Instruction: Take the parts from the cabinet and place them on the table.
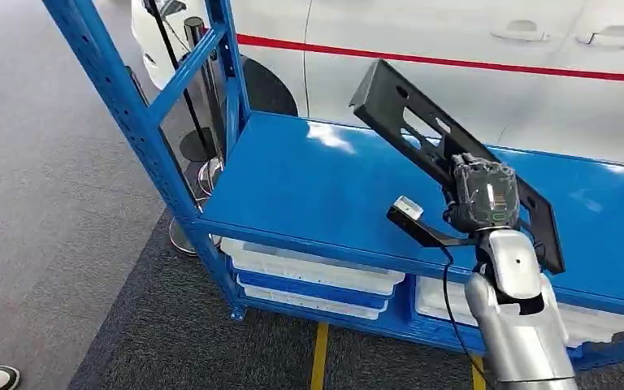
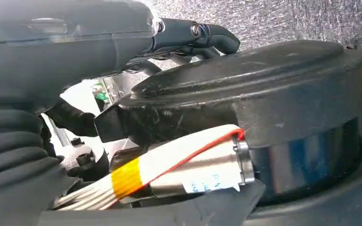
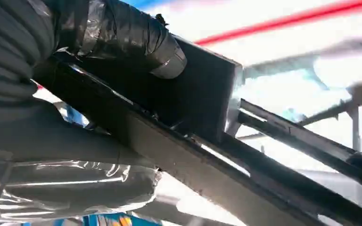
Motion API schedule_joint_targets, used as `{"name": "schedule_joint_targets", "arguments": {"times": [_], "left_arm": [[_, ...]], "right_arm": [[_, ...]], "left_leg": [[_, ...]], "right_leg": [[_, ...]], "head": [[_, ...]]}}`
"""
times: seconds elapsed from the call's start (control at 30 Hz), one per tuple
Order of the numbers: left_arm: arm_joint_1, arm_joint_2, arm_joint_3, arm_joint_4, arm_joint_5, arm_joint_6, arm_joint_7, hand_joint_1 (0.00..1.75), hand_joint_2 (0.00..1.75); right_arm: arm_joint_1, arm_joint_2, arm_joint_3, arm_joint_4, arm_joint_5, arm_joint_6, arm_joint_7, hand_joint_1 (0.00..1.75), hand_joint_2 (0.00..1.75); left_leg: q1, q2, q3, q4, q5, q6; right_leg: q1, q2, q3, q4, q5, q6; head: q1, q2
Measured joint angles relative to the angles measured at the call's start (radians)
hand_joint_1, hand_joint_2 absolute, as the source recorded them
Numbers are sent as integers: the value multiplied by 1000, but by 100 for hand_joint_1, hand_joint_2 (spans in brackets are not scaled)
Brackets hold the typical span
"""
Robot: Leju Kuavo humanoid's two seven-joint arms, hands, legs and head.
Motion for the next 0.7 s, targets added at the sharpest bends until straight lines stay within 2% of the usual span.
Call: {"name": "schedule_joint_targets", "arguments": {"times": [0.03, 0.07, 0.1, 0.13, 0.17, 0.2, 0.23, 0.27, 0.33, 0.37, 0.4, 0.5, 0.53, 0.57, 0.6, 0.63, 0.67, 0.7], "left_arm": [[-1, -3, 0, -1, -1, 0, 3, 0, 175], [-1, -3, 0, -1, -2, 0, 5, 0, 175], [-2, -2, 0, -1, -2, 0, 6, 0, 175], [-2, -3, 0, -1, -2, 0, 6, 0, 175], [-2, -3, 0, -1, -2, 0, 6, 0, 175], [-2, -3, 0, -1, -2, -1, 6, 0, 175], [-2, -2, 0, -1, -2, -1, 6, 0, 175], [-2, -2, 0, -1, -2, -1, 5, 0, 175], [-3, -2, 0, -1, -2, -2, 5, 0, 175], [-4, -2, 0, -1, -2, -2, 5, 0, 175], [-4, -2, 0, -1, -3, -2, 6, 0, 175], [-4, -2, 0, -1, -3, -2, 6, 0, 175], [-5, 1, 0, 0, -3, -2, 7, 0, 175], [-5, 1, 0, -1, -2, -2, 7, 0, 175], [-6, 1, 0, -1, -2, -3, 7, 0, 175], [-8, 1, 0, -1, -2, -3, 7, 0, 175], [-10, 1, 0, -1, -2, -3, 7, 0, 175], [-10, 1, 0, -1, -1, -3, 7, 0, 175]], "right_arm": [[4, -10, 0, -24, -3, 0, -4, 175, 175], [5, -16, 0, -38, -6, -1, -8, 175, 175], [5, -23, 0, -46, -7, -5, -11, 175, 175], [8, -31, 0, -47, -8, -10, -14, 175, 175], [15, -34, 0, -47, -10, -15, -19, 175, 175], [23, -40, 0, -47, -13, -20, -21, 175, 175], [27, -45, 0, -45, -14, -22, -25, 175, 175], [28, -50, 0, -42, -15, -26, -27, 175, 175], [26, -57, 0, -39, -17, -32, -27, 175, 175], [26, -61, 0, -37, -18, -36, -28, 175, 175], [24, -64, 0, -37, -19, -37, -28, 175, 175], [25, -68, 0, -31, -22, -36, -28, 175, 175], [24, -68, 0, -30, -23, -36, -28, 175, 175], [22, -69, 0, -30, -24, -36, -28, 175, 175], [20, -70, 0, -29, -25, -36, -28, 175, 175], [20, -71, 0, -28, -26, -35, -28, 175, 175], [21, -72, 0, -24, -26, -35, -28, 175, 175], [21, -72, 0, -21, -26, -35, -28, 175, 175]], "left_leg": [[15, 2, 6, -17, 12, 7], [15, 3, 3, -20, 17, 11], [16, 4, -1, -20, 19, 14], [17, 4, -5, -18, 20, 14], [17, 4, -9, -16, 20, 14], [18, 3, -14, -10, 20, 14], [19, 2, -18, -4, 19, 13], [20, 1, -22, 3, 16, 10], [21, -2, -26, 18, 9, 2], [21, -3, -31, 20, 7, -2], [17, -4, -41, 24, 8, -6], [16, -5, -46, 23, 17, -21], [12, -5, -51, 28, 9, -26], [14, -1, -57, 45, -15, -34], [16, 1, -75, 96, -60, -40], [19, 1, -106, 183, -115, -47], [20, 1, -132, 260, -154, -52], [21, 1, -147, 317, -176, -55]], "right_leg": [[4, 1, -5, 5, -14, 4], [5, 2, -13, 29, -40, 10], [0, 2, -37, 88, -79, 17], [-9, 2, -73, 176, -122, 24], [-15, 1, -105, 254, -153, 29], [-20, 0, -128, 308, -164, 34], [-25, 0, -127, 309, -149, 37], [-28, 0, -101, 259, -109, 40], [-33, 0, -8, 83, -24, 39], [-32, 2, 14, 43, -51, 35], [-23, 4, 20, 30, -44, 30], [-23, 1, 13, 23, -41, 20], [-36, -4, 12, 11, -33, 9], [-35, -7, 11, 7, -28, 2], [-35, -8, 4, 7, -22, -6], [-34, -10, -5, 7, -17, -8], [-33, -13, -14, 8, -11, -8], [-33, -13, -23, 9, -5, -7]], "head": [[0, 0], [3, 0], [3, 0], [4, 0], [4, 0], [4, 0], [4, 0], [4, 0], [4, 0], [4, 0], [4, 0], [3, 0], [3, 0], [3, 0], [2, 0], [2, 0], [2, 0], [2, 0]]}}
